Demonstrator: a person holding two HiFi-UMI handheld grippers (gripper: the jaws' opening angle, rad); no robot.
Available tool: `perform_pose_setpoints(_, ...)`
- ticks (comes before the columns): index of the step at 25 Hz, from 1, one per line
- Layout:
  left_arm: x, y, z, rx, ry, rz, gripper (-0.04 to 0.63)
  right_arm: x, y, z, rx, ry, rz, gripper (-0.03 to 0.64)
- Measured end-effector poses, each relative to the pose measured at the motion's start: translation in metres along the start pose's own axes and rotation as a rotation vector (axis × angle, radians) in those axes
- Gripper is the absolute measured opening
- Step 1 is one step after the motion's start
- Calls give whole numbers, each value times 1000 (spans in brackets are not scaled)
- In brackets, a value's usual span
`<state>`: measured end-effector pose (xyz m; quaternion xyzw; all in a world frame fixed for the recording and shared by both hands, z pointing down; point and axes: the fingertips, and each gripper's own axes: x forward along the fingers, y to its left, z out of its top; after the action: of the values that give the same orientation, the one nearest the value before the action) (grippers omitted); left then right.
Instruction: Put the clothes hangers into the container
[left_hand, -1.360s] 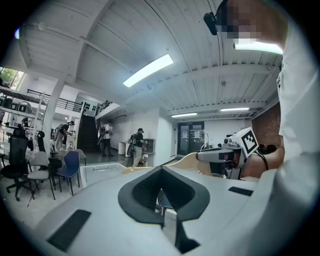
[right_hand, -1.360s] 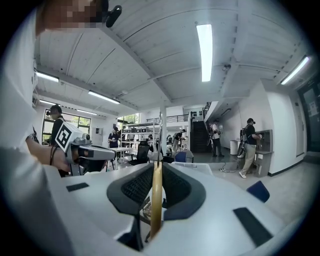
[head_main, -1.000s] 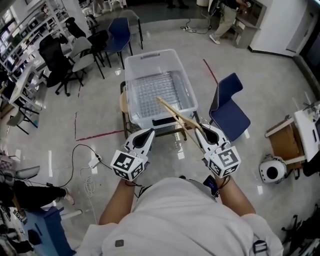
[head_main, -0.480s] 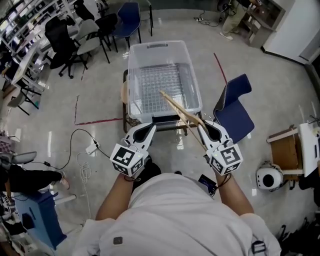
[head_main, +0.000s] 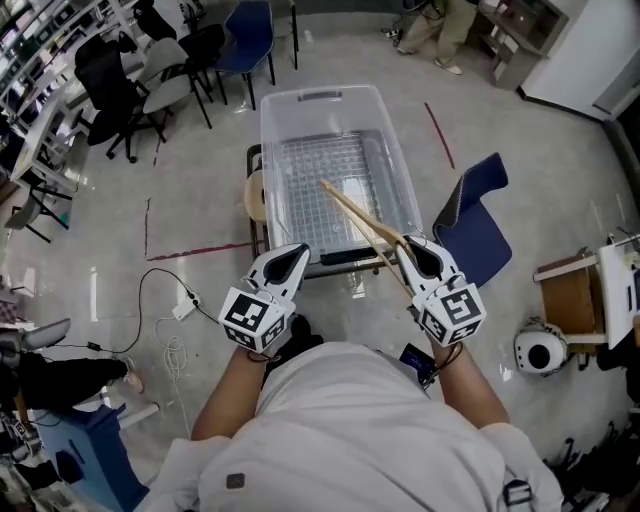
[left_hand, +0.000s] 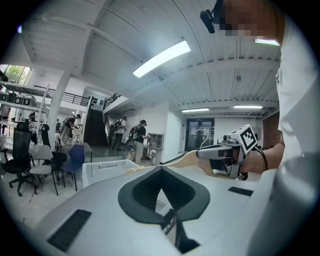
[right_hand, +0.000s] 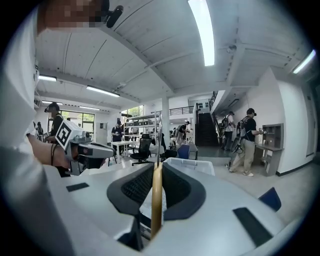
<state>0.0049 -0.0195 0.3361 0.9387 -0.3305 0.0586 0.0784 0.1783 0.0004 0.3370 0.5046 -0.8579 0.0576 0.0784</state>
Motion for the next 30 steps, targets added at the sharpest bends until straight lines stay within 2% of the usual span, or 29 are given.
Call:
perform_pose_setpoints(15,-36,119,8,-14,-21,-63,17,96,55,8,21,38,-60,64)
perform_pose_setpoints(21,-36,128,2,-23,-19,-73,17,107,61,2,34,53,-55,64)
perform_pose_setpoints(30,-7,152,8,-43,10,-37,17,152,28,6,17,71,-12,64)
